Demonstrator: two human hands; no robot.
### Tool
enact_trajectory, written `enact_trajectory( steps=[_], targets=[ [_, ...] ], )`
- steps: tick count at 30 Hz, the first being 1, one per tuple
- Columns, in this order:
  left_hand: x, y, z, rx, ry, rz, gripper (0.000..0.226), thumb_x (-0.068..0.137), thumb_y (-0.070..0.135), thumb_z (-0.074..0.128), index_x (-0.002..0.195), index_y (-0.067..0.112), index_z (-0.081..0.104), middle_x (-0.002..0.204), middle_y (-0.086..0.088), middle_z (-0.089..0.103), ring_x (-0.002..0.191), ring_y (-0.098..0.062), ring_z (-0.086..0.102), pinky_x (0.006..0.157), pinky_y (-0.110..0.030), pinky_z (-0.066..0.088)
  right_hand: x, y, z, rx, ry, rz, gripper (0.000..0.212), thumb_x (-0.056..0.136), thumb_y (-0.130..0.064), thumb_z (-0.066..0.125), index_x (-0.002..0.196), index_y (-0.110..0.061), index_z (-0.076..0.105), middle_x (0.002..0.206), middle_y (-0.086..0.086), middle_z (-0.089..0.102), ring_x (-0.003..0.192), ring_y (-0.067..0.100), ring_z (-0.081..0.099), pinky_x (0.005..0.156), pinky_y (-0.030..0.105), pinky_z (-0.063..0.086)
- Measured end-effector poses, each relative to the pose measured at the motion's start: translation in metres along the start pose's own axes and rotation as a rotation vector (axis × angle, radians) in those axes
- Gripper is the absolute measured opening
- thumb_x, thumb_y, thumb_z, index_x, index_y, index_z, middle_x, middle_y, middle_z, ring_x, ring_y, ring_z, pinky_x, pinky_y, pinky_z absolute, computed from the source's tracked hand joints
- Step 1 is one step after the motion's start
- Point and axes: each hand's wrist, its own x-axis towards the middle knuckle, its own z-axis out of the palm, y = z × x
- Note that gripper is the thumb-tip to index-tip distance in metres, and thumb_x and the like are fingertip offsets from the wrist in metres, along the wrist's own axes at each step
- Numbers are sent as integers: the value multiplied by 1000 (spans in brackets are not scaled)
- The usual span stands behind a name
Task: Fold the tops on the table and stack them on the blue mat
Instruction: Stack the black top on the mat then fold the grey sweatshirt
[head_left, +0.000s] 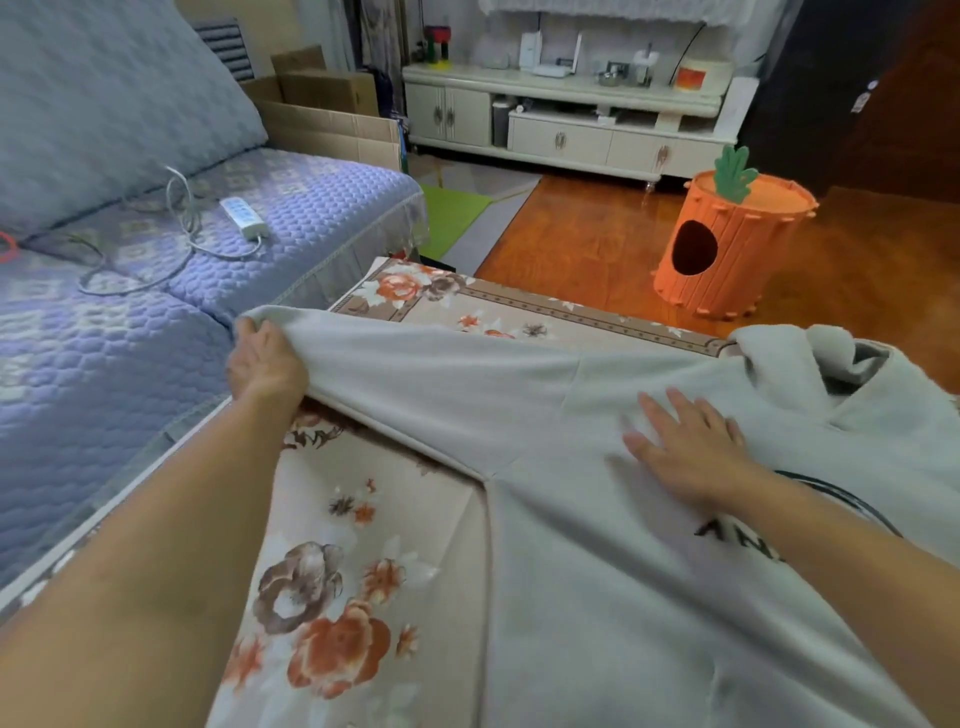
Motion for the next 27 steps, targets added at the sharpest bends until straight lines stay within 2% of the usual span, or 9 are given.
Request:
enact_trajectory(
  steps=[3,5,7,10,12,16,19,22,27],
  targets=[
    [17,-24,-12,-31,-123,-76,59,102,11,38,159,10,21,163,-14,16,142,-46,32,117,-57,30,-3,-18,-8,14,-4,-29,72,98,-68,26,158,-42,-3,168,-4,-13,154,27,-12,122,51,-3],
    [6,-19,-12,-92,-233,-149,68,105,24,35,162,27,-2,169,-13,-4,152,-46,5,121,-59,13,-12,-19,-1,-43,-60,-46,75,96,-69,31,158,-42,-3,168,-3,-14,154,31,-12,122,54,-1],
    [-25,5,-8,-119,-312,-159,73,104,41,38,160,37,-8,168,-17,-10,152,-48,-2,121,-60,9,-23,-14,7,-45,-102,-41,76,96,-68,35,158,-41,-1,168,-2,-11,153,33,-10,122,56,2],
    [-114,50,-6,-110,-321,92,78,101,50,44,161,32,-1,164,-25,12,146,-48,22,117,-58,24,-52,6,14,0,-1,-28,72,99,-62,36,159,-39,4,169,0,-5,154,32,-5,123,52,3],
    [-178,59,-20,-105,-321,256,69,98,45,48,158,25,20,153,-21,33,136,-45,39,108,-56,36,-76,28,13,-20,102,-25,68,100,-57,38,159,-35,11,169,2,1,154,30,0,124,49,4],
    [-283,53,-49,60,-463,333,46,97,46,46,136,21,44,130,-20,60,117,-42,59,92,-47,45,-130,104,8,-6,217,138,67,98,-55,35,157,-25,26,165,12,17,152,34,14,124,46,9],
    [-347,33,-64,165,-480,359,40,99,44,43,131,19,43,126,-18,61,115,-41,58,85,-43,43,-176,160,16,24,241,256,65,98,-50,38,155,-18,31,161,20,25,148,37,21,122,43,13],
    [-395,11,-72,121,-426,330,43,103,34,40,143,18,34,124,-16,61,108,-41,60,77,-42,39,-216,188,36,62,229,302,62,99,-44,45,154,-17,33,161,20,25,148,36,21,121,44,15],
    [-416,-7,-69,90,-350,433,51,103,12,39,151,16,24,118,-25,61,98,-47,63,76,-49,46,-238,202,53,116,278,310,67,97,-55,28,153,-20,35,160,17,28,146,36,23,120,48,18]
  ],
)
